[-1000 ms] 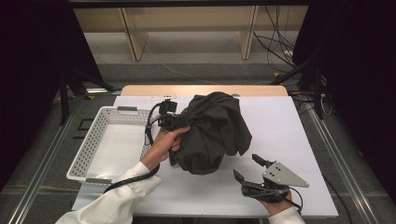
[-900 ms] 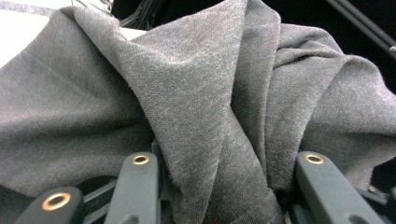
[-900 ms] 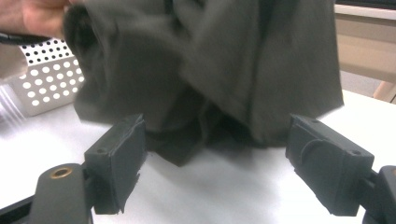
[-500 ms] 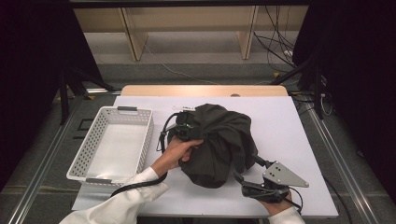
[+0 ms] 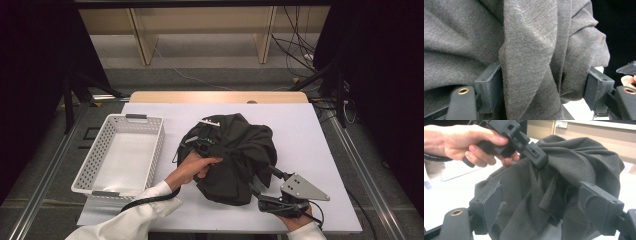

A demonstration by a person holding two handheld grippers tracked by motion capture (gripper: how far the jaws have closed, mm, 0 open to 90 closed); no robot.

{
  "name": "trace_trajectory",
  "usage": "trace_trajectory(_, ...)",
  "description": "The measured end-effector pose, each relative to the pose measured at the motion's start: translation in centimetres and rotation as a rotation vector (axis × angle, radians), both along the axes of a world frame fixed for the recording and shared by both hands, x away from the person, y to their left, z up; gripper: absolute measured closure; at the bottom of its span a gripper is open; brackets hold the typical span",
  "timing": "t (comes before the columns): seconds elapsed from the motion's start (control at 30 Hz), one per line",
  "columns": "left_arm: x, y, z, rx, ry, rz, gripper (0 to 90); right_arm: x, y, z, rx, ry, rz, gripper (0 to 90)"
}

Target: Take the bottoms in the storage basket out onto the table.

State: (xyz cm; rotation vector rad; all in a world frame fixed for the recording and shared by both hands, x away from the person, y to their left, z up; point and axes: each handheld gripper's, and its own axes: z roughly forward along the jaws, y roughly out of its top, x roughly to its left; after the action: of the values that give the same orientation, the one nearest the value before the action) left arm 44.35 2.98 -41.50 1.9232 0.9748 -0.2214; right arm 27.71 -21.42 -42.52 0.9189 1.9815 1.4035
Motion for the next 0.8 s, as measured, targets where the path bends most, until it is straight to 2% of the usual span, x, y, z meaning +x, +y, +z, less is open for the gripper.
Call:
trace_trajectory(0.1, -0.4, 0.2, 1.2, 0.015, -0.05, -0.021, 26.0, 0.0, 0.0, 0.0, -0.002, 0.002, -0.003, 21.1)
trace_trajectory(0.2, -0.6, 1.0, 2.5, 0.005, -0.083, -0.002, 25.5, 0.1, -0.1, 0.0, -0.003, 0.003, -0.002, 21.1)
trace_trajectory(0.43, -0.4, 3.2, 3.5, -0.019, -0.096, 0.048, 23.1, 0.0, -0.1, 0.0, -0.004, -0.004, 0.006, 21.1)
trace_trajectory(0.57, -0.5, 4.1, 3.9, -0.025, -0.101, 0.054, 18.9, 0.0, 0.0, 0.0, -0.002, -0.001, 0.003, 21.1)
trace_trajectory(0.63, -0.6, 4.4, 4.2, 0.002, -0.123, 0.058, 16.2, 0.0, 0.0, 0.0, -0.003, -0.003, 0.004, 21.1)
trace_trajectory(0.8, -1.2, 4.8, 5.0, 0.102, -0.181, 0.097, 12.7, 0.0, 0.0, 0.0, -0.003, -0.003, 0.004, 21.1)
